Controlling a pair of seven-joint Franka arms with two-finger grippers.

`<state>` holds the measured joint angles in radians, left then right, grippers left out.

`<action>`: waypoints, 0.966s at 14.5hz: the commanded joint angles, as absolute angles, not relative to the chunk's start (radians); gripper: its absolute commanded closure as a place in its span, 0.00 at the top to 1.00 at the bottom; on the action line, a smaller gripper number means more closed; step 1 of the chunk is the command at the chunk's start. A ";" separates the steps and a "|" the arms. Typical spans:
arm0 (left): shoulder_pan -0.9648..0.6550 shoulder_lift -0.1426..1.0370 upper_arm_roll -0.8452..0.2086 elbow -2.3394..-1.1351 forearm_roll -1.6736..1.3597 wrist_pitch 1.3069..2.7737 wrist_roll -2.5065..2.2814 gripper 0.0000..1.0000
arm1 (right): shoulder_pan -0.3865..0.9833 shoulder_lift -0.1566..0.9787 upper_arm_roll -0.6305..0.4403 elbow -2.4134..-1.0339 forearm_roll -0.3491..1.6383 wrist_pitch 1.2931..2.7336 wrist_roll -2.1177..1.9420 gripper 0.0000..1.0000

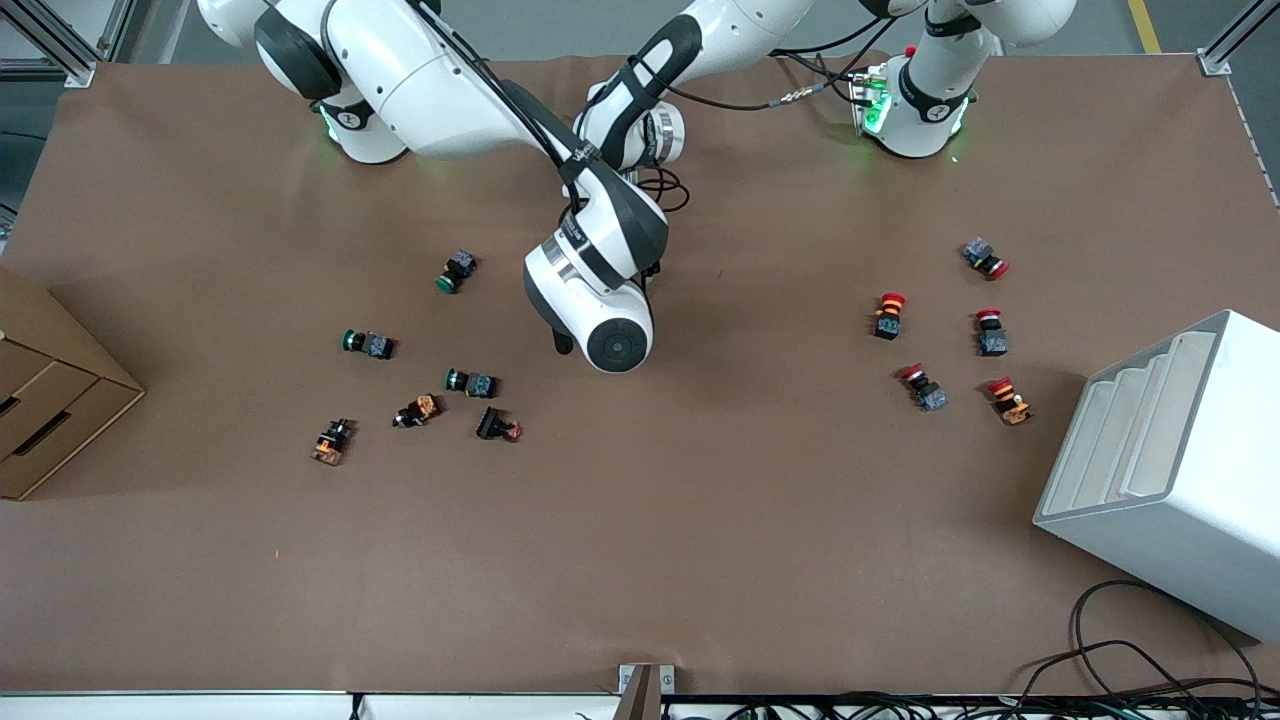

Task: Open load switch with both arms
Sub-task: 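Push the white lever down with the right gripper to close the switch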

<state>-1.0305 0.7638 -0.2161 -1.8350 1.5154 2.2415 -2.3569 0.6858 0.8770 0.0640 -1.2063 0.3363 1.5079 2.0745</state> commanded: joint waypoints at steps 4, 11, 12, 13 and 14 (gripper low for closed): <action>-1.029 0.770 -0.210 -1.852 1.529 2.244 -2.367 0.99 | 0.695 0.891 0.061 -1.246 0.347 1.516 2.056 1.00; -1.028 0.769 -0.210 -1.852 1.529 2.244 -2.368 0.99 | 0.698 0.897 0.061 -1.244 0.347 1.516 2.059 1.00; -1.028 0.769 -0.210 -1.853 1.529 2.244 -2.367 0.99 | 0.695 0.897 0.061 -1.240 0.345 1.514 2.053 1.00; -1.029 0.770 -0.210 -1.853 1.529 2.244 -2.367 0.99 | 0.686 0.893 0.061 -1.233 0.345 1.509 2.043 1.00; -1.028 0.770 -0.210 -1.852 1.529 2.244 -2.368 0.99 | 0.677 0.885 0.058 -1.227 0.345 1.503 2.033 1.00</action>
